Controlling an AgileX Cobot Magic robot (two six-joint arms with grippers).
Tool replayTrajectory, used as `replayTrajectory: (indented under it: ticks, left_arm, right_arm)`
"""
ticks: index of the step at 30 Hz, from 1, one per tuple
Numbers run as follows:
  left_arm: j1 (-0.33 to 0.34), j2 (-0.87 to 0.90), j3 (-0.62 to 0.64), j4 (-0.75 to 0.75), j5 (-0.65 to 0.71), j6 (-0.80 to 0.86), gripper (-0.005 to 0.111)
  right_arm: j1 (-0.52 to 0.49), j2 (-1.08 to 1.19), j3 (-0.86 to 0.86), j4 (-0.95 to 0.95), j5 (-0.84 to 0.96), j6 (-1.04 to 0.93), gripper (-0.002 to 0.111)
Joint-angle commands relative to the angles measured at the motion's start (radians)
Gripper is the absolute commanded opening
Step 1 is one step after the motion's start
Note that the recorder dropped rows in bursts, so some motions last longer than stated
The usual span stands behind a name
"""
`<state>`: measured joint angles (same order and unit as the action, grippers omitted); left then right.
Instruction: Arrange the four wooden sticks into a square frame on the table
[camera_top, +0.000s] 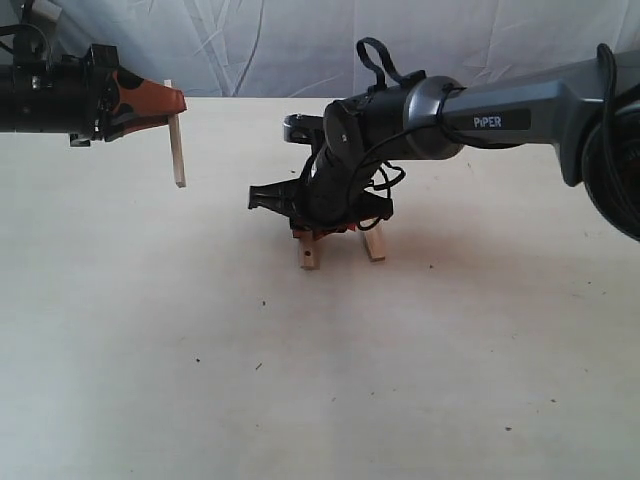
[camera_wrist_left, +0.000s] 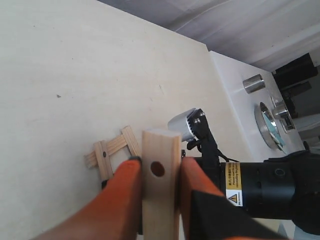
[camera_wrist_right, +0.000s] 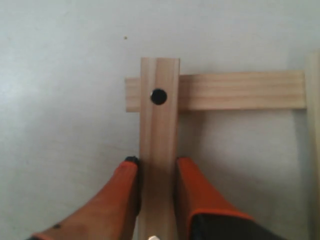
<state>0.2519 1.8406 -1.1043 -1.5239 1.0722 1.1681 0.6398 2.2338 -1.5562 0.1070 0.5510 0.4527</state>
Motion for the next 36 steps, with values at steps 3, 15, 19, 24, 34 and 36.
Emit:
replayTrajectory:
  ticks: [3, 15, 19, 24, 34, 36]
  left_arm:
    - [-0.005, -0.008, 0.005, -0.001, 0.002, -0.002, 0.0]
    - [-0.005, -0.008, 0.005, -0.001, 0.002, -0.002, 0.0]
    - [-0.005, -0.008, 0.005, -0.001, 0.002, -0.002, 0.0]
    - [-0.005, -0.008, 0.005, -0.001, 0.002, -0.002, 0.0]
    - [-0.005, -0.008, 0.005, -0.001, 0.006, -0.002, 0.0]
    - [-0.005, -0.008, 0.005, 0.002, 0.006, -0.002, 0.0]
  right_arm:
    - [0.001, 0.009, -0.005, -0.01, 0.002, 0.001, -0.001]
    - [0.001, 0.003, -0.005, 0.002, 0.045, -0.077, -0.001]
    - [0.001, 0.003, -0.005, 0.002, 0.043, -0.098, -0.001]
    - [0.001, 0.005, -0.005, -0.005, 0.046, -0.128, -0.001]
    - [0.001, 0.005, -0.005, -0.005, 0.044, -0.142, 0.047]
    - [0.001, -0.005, -0.005, -0.005, 0.044, -0.142, 0.05]
